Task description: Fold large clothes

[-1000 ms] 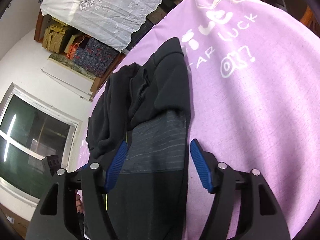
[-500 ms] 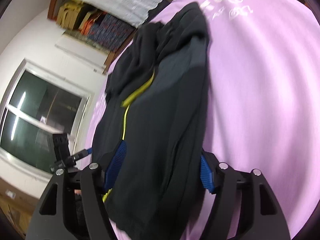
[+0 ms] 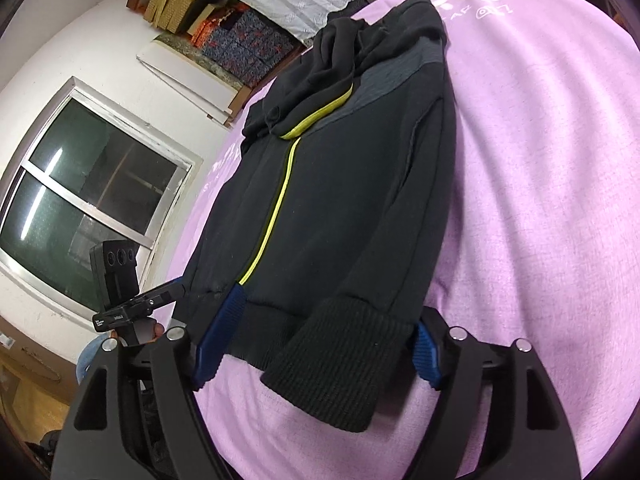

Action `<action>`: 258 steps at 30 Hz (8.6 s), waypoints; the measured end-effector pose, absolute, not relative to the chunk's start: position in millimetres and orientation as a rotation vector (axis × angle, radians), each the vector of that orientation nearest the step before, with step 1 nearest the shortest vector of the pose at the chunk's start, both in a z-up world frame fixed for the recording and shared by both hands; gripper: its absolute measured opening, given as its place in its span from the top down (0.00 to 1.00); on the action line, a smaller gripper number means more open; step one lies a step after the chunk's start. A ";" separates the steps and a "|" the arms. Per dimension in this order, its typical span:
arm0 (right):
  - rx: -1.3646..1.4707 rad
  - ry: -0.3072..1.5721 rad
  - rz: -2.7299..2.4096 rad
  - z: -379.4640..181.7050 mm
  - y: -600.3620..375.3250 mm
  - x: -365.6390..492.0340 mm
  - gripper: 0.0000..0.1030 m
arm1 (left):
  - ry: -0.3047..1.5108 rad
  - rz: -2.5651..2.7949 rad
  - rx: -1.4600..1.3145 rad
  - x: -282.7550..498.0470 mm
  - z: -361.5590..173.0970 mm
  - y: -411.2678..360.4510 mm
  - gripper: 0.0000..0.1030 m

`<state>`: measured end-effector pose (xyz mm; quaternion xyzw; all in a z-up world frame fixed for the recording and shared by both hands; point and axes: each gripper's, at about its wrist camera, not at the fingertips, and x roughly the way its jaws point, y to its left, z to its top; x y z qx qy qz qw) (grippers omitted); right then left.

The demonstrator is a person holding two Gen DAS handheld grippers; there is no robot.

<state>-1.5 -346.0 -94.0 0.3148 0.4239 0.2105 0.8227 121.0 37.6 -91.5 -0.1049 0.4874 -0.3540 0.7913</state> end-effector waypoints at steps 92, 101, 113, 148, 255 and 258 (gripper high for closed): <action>0.928 0.636 0.307 -60.7 -460.1 282.8 0.29 | 0.871 -0.558 -0.402 404.6 -43.3 29.5 0.35; 0.739 0.678 0.282 -59.3 -436.2 309.6 0.29 | 0.816 -0.610 -0.312 423.1 -47.5 2.1 0.34; 0.629 0.781 0.304 -86.1 -404.9 357.3 0.64 | 0.903 -0.586 -0.318 453.4 -79.1 -22.4 0.75; 0.532 0.574 0.256 -24.5 -363.4 322.9 0.54 | 0.660 -0.509 -0.006 380.6 -21.0 -85.9 0.35; 0.761 0.779 0.101 -74.4 -345.1 160.1 0.21 | 0.783 -0.302 0.177 302.2 -84.9 -84.1 0.03; 0.813 0.798 0.089 -82.6 -350.9 159.1 0.21 | 0.774 -0.287 0.194 300.4 -80.8 -85.5 0.03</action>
